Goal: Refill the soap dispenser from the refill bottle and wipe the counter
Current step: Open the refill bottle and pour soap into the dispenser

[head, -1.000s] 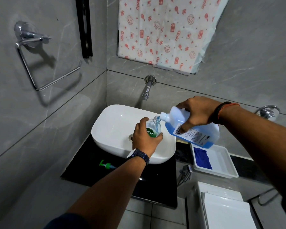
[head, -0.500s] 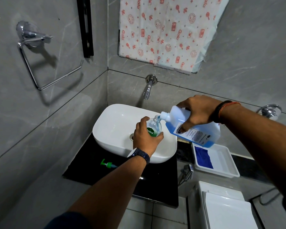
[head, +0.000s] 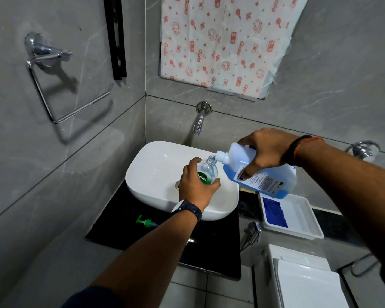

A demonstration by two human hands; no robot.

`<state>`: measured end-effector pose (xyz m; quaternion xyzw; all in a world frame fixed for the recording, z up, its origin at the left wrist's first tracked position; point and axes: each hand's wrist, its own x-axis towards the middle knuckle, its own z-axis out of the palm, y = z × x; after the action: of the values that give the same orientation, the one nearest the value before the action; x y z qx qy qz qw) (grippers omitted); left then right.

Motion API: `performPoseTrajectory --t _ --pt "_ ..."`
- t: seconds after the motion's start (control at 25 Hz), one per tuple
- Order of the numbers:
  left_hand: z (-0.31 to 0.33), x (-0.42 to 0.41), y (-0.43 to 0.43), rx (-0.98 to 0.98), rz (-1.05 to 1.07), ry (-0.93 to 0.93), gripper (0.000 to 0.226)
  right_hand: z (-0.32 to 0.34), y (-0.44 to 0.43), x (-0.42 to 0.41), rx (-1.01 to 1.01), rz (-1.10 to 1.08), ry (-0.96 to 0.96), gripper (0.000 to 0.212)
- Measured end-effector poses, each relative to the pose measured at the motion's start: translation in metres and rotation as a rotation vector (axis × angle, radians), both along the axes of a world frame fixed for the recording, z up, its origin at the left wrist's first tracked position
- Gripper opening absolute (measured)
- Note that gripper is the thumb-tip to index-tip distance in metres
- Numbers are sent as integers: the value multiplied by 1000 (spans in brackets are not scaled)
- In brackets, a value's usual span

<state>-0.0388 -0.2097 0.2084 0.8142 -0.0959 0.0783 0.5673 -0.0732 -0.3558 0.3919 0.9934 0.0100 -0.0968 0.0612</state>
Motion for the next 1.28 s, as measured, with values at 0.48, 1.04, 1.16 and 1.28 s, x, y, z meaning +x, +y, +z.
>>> performPoseTrajectory --t 0.48,1.04,1.16,1.28 --pt "4 -4 -1 -2 2 3 73 2 -1 -3 0 -11 1 84" --pt "6 -7 -1 0 2 -2 73 7 4 -7 -11 -16 7 88" --pt "7 -7 -1 -9 5 0 73 8 5 -7 -24 -15 5 87" --pt "6 -8 -1 -8 3 -4 73 8 5 -7 -26 -16 8 86"
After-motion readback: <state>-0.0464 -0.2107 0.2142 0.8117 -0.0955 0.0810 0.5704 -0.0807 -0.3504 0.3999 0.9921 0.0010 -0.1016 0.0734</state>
